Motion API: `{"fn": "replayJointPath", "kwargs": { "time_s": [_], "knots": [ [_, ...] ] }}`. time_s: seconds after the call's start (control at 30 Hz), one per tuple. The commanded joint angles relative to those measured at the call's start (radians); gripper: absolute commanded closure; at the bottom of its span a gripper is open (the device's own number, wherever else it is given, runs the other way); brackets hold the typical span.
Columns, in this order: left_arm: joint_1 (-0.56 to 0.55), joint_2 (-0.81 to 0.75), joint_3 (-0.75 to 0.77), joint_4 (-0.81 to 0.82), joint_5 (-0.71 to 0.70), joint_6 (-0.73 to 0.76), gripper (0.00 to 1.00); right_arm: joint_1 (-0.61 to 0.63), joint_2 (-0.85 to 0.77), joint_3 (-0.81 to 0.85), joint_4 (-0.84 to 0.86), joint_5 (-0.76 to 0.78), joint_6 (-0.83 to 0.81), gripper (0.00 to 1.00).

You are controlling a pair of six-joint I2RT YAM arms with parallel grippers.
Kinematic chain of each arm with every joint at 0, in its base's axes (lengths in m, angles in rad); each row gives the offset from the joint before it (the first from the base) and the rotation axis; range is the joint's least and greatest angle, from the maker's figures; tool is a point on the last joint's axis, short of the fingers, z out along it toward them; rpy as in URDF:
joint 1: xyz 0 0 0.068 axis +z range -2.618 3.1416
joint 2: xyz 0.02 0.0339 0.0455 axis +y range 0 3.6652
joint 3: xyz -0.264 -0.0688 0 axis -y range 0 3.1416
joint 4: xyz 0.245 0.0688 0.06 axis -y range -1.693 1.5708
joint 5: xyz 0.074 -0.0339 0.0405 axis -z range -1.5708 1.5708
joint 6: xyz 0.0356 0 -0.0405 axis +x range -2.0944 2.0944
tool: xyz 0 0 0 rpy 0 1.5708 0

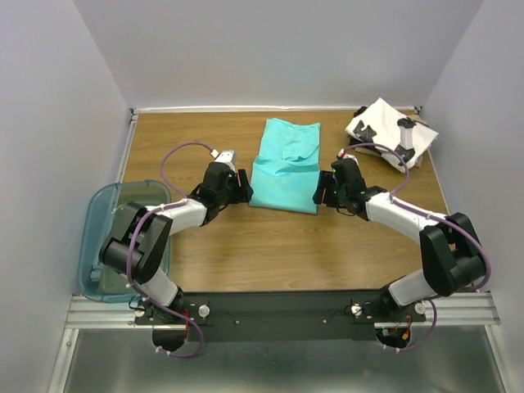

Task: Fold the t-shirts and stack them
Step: Fold the tshirt

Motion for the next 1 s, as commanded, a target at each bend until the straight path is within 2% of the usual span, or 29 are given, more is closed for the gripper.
{"fn": "replayJointPath", "kwargs": {
  "time_s": [0.0, 0.27, 0.63, 0.7, 0.8, 0.9, 0.97],
  "knots": [
    [-0.023, -0.046, -0.015, 0.002, 0.003, -0.015, 0.31, -0.002, -0.030, -0.057, 0.012, -0.050, 0.024, 0.32],
    [-0.071, -0.040, -0.015, -0.023, -0.038, -0.032, 0.31, 0.005, -0.019, -0.106, 0.069, -0.086, 0.025, 0.37],
    [-0.080, -0.060, -0.009, -0.079, -0.107, -0.025, 0.31, 0.037, 0.097, -0.068, 0.096, -0.110, 0.021, 0.42],
    [-0.080, -0.060, -0.009, -0.081, -0.107, -0.023, 0.31, 0.039, 0.116, -0.066, 0.096, -0.106, 0.022, 0.45],
    [-0.080, -0.060, -0.007, -0.089, -0.113, -0.022, 0.31, 0.042, 0.130, -0.065, 0.098, -0.104, 0.024, 0.57],
    [-0.080, -0.052, -0.004, -0.107, -0.130, -0.018, 0.31, 0.045, 0.131, -0.068, 0.096, -0.106, 0.027, 0.63],
    [-0.082, -0.046, -0.001, -0.116, -0.127, -0.017, 0.31, 0.045, 0.127, -0.072, 0.096, -0.101, 0.027, 0.73]
  ]
}}
